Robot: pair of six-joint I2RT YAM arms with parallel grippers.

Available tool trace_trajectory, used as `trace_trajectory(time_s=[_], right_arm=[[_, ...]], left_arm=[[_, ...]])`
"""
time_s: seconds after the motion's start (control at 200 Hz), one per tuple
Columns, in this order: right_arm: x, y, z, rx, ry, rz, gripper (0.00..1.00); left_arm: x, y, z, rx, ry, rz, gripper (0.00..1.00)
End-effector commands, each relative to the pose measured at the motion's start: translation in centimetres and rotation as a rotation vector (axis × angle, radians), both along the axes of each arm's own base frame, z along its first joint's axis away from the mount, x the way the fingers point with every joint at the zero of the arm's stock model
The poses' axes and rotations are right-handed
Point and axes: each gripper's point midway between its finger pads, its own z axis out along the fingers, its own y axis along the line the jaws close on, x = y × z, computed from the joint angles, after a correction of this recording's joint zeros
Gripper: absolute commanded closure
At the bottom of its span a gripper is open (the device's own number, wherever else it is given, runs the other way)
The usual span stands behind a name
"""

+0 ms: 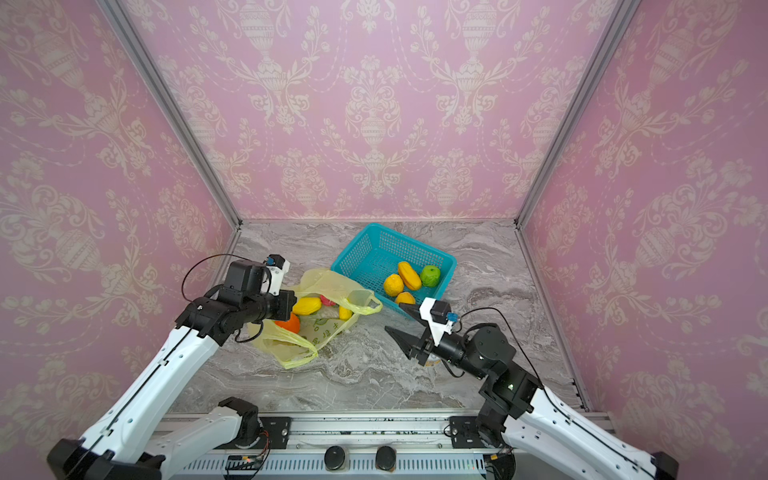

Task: Untie the knot of the plastic bag and take out the fruit
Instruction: 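Reach the right gripper down into the bag toward the orange fruit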

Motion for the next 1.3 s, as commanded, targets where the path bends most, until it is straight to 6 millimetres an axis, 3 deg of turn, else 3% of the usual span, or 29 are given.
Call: trace_trajectory(time_s=[0.0,0.085,0.185,0.26,0.605,0.806,1.021,1.131,1.296], right_arm=[[-2.0,4.4,-0.3,-0.114,-0.100,0.090,0.40],[-2.1,8.2,-2.1,-0.218,-0.121,0.101,0.45],[-0.7,12.2,-5.1,-0.305,-0.098,0.095,0.50],[0.6,13.8,-6.7,-0.359,-0.091,0.066,0.54],[6.3,14.5,-10.2,-0.345,-0.014,-0.015,0.60],[7.8,16.0,-12.2,-0.381,0.015,-0.008,0.61],[7.7,19.7,-14.7,-0.423,0.059,0.054,0.53],[8.7,21.3,-16.1,-0.445,0.084,0.029,0.50],[10.3,22.9,-18.2,-0.447,0.006,-0.138,0.38]], left_arm=[[-0.3,0.7,-0.5,0.030,0.011,0.011,1.00],[-0.4,0.7,-0.4,0.029,0.012,0.011,1.00],[-0.4,0.7,-0.3,0.022,0.007,0.008,1.00],[-0.4,0.7,-0.2,0.021,0.006,0.009,1.00],[-0.4,0.7,-0.3,0.022,0.007,0.007,1.00],[-0.4,0.6,-0.2,0.020,0.005,0.006,1.00],[-0.4,0.6,-0.1,0.017,0.001,0.004,1.00],[-0.4,0.6,0.0,0.015,-0.003,0.004,1.00],[-0.4,0.6,-0.1,0.017,0.000,0.005,1.00]])
